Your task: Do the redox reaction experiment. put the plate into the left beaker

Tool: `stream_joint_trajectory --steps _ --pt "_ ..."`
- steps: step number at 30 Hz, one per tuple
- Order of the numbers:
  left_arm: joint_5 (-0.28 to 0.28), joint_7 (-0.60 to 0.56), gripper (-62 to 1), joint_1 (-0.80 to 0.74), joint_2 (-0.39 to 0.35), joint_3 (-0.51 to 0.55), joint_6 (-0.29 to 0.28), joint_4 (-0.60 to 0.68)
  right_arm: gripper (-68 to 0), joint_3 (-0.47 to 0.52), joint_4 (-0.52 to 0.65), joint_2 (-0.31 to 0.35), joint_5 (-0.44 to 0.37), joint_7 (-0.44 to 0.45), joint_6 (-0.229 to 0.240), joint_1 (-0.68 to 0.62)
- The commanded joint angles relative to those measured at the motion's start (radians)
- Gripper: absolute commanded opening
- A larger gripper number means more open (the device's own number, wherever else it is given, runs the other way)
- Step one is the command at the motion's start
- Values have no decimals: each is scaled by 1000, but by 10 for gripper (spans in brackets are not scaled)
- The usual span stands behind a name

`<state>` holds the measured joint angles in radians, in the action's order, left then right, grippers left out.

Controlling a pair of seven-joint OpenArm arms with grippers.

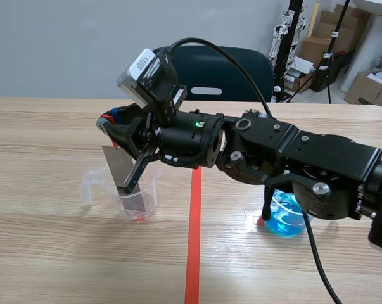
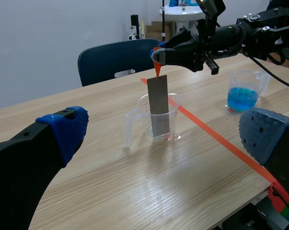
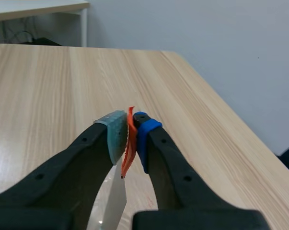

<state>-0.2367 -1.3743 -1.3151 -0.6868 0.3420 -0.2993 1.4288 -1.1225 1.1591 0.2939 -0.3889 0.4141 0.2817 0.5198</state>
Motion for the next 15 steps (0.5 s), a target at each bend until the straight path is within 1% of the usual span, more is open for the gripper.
stream_joint_trajectory --steps 1,10,11,15 --pt "-6 -20 14 -2 7 8 -1 12 -607 0 8 -3 -6 20 -5 18" --pt "-6 -20 14 -2 7 8 -1 12 -606 0 8 -3 0 23 -5 18" --pt "-6 -20 14 -2 7 8 -1 12 -589 0 8 -3 0 23 -5 18" --pt "-6 -20 14 -2 7 8 -1 12 -439 0 8 -3 5 22 -5 18"
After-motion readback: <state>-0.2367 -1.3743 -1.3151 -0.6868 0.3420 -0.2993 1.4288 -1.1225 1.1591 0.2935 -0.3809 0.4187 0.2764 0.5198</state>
